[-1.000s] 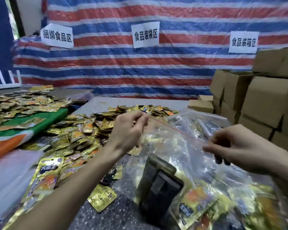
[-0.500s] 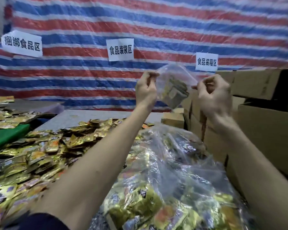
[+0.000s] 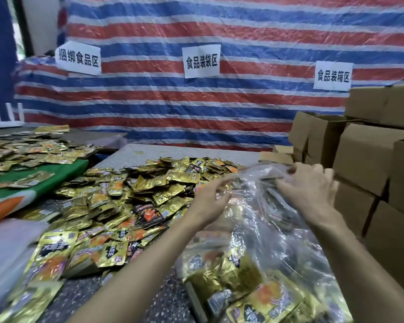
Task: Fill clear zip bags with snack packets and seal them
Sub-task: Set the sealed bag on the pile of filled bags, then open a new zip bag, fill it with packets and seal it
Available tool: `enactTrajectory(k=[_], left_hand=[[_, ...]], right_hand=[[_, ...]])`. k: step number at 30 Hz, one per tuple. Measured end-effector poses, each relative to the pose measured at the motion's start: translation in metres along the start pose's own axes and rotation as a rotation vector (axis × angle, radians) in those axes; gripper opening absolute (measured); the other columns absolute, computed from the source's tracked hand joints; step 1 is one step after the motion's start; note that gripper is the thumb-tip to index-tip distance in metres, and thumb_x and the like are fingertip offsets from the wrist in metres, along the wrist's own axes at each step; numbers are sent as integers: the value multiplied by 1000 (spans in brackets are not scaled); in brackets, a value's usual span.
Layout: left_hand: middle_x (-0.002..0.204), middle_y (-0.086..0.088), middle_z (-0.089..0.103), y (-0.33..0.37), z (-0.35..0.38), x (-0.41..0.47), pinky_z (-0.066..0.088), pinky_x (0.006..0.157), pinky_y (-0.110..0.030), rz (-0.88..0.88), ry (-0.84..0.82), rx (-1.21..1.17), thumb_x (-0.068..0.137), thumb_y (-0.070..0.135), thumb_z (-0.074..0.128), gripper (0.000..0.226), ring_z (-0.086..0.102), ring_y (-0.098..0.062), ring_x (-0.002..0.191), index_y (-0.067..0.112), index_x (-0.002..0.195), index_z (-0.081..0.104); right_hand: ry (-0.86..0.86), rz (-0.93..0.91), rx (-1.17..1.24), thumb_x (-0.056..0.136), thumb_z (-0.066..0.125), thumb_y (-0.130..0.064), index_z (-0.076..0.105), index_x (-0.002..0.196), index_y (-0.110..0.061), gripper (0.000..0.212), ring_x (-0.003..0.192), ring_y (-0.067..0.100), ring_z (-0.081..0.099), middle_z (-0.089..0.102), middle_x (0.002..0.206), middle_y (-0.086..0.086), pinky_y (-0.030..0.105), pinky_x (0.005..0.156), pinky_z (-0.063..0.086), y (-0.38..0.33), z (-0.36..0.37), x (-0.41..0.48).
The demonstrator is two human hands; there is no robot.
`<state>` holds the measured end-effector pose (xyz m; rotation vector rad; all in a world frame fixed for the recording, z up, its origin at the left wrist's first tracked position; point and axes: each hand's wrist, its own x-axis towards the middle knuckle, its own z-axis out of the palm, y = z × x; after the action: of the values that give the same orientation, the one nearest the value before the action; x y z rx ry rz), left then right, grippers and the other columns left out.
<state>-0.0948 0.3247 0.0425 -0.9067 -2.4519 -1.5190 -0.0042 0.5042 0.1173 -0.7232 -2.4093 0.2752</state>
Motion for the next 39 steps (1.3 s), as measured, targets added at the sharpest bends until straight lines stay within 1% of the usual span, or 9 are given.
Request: enactTrajectory(k=[5,9,12,19,23,27,33,36,39], left_hand=[[110,13,64,-28,-72,-69,51,89,-28,-63,114,147,98,29,59,18,59,-2,100,27,115,63],[110,7,66,-63,-145,-124,56,87,-36,-275,291,346,97,25,61,20,65,-16,99,23,116,66],[122,-3,62,-94,-197,-162,49,93,-41,-556,421,787,93,27,58,31,58,-26,113,19,123,62],[123,-4,61,-152,-253,-223,45,84,-33,-990,328,1071,97,36,50,25,56,-27,116,20,111,62],[85,-2,67,-154,-260,-227,35,62,-30,-936,475,1047,87,14,58,11,62,-29,85,15,77,61],[48,3,46,-142,-264,-221,35,62,-29,-902,552,842,78,37,83,52,49,-22,53,16,52,43],[71,0,64,-94,-248,-185,52,63,-37,-613,633,781,96,26,62,29,58,-23,62,17,71,51],[69,8,61,-52,-219,-161,45,49,-20,-253,613,568,97,19,61,25,61,-5,61,21,75,51],[67,19,61,-11,-189,-141,43,53,-6,66,596,383,94,13,66,30,60,8,65,27,75,48]], right_hand=[[87,-293,333,84,68,-35,68,108,-21,28,112,32,46,57,110,11,41,93,34,-70,21,-50],[-201,-504,575,86,70,-30,69,98,-23,14,111,21,54,62,109,2,36,91,44,-114,54,-86],[-344,-597,618,87,70,-28,65,92,-29,8,104,12,54,62,105,-6,36,94,46,-135,75,-104],[-529,-635,704,88,69,-31,66,84,-29,5,94,13,63,67,97,-7,47,89,55,-155,92,-105],[-538,-683,755,87,72,-28,68,82,-26,6,75,3,64,68,84,-12,17,66,53,-151,84,-95],[-587,-695,816,87,73,-26,70,81,-27,6,76,0,64,70,80,-10,13,62,51,-141,68,-89],[-664,-681,836,87,72,-28,71,85,-25,3,77,3,66,72,83,-7,20,68,51,-130,54,-79],[-736,-645,910,88,70,-25,71,91,-20,6,81,10,69,73,88,-2,29,75,57,-128,47,-77],[-773,-606,1014,89,67,-25,70,96,-16,12,81,13,69,73,91,1,26,70,54,-124,40,-74]])
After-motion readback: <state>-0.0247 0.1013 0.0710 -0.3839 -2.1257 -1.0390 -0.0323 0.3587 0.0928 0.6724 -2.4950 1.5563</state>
